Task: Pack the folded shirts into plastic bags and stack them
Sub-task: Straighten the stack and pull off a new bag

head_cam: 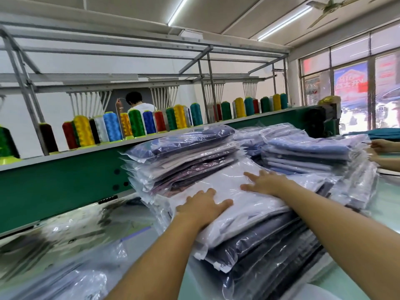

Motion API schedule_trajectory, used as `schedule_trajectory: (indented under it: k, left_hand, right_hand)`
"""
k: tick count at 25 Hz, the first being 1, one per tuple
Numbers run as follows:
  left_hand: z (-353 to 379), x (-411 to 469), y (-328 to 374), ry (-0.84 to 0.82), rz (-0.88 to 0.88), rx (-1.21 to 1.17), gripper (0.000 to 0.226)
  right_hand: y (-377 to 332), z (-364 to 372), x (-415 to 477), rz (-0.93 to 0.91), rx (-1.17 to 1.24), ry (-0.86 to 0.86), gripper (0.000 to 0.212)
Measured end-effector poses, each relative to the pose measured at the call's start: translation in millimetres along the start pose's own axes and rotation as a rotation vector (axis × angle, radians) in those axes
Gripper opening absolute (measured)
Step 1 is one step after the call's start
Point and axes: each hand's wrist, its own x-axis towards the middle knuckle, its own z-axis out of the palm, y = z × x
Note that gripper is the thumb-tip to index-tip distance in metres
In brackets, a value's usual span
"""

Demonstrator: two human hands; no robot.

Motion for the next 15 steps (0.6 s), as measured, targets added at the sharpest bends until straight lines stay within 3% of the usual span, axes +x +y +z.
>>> schedule_trajectory:
  k: [3,6,10,15]
  left_hand:
    - [-9,-18,-7,0.124,0.024,-0.024,0.068]
    - [-22,-46,-16,0.266,0.022,-0.042,0.054]
    - [-44,-93,-47,0.463,0.001,-0.048,0.038]
    - [-74,-155,-103,0.601,-0.109,-0.029,0.019]
  right_hand:
    - [-22,-18,-21,0.096,-0.13,0.046,0.063]
    - [-55,-28,-44,0.055,-0.243,0.293,0.04]
    - [-111,-32,-77,-0.108,0.023,0.548,0.016]
    - [-207,-32,-129,-0.372,0.281,0.599,0.005]
